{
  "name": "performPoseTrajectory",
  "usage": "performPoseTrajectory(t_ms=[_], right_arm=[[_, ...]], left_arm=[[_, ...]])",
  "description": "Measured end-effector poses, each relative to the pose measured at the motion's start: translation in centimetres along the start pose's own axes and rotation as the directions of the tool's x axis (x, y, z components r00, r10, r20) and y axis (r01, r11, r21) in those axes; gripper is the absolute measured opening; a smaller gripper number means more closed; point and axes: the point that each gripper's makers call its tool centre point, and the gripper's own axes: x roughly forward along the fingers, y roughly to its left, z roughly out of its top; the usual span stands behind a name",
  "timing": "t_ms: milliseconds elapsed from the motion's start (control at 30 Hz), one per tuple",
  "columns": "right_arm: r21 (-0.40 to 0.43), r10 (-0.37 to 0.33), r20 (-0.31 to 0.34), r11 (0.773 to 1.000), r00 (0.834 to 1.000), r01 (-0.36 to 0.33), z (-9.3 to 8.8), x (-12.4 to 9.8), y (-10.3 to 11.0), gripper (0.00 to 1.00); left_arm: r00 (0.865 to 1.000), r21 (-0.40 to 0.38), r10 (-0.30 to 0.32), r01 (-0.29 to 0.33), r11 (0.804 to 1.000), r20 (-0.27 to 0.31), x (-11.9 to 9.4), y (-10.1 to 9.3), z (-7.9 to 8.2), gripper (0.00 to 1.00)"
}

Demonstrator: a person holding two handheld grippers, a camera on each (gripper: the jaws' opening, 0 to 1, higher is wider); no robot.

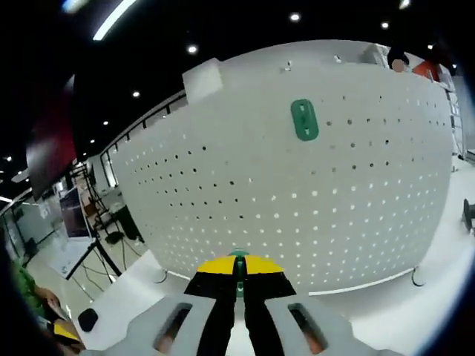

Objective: Insert the hook assembly into the mounting plate slot until the hook locks in place.

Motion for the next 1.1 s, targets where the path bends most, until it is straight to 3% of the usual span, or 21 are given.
performPoseTrajectory(t_ms=[267, 400, 833, 1100], right_arm=[[-0.037, -0.022, 0.093, 0.999, 0.995, 0.026, 3.1, -0.1, -0.1, 0.01], [-0.070, -0.039, 0.167, 0.996, 0.985, 0.052, 5.5, -0.5, -0.1, 0.01], [-0.095, -0.061, 0.243, 0.992, 0.968, 0.086, 9.4, -0.2, -0.2, 0.01], [-0.090, -0.089, 0.297, 0.989, 0.951, 0.121, 10.6, 0.3, -0.4, 0.01]], left_arm=[[1.000, -0.010, -0.008, 0.008, 1.000, 0.003, 0.2, -0.6, -0.2, 0.94], [1.000, -0.014, 0.001, -0.001, 1.000, 0.011, 0.1, -0.3, 0.0, 0.94], [1.000, -0.018, 0.007, -0.007, 1.000, 0.010, 0.0, -0.2, -0.2, 0.94], [1.000, -0.022, 0.011, -0.011, 1.000, 0.008, -0.1, 0.1, -0.3, 0.94]])
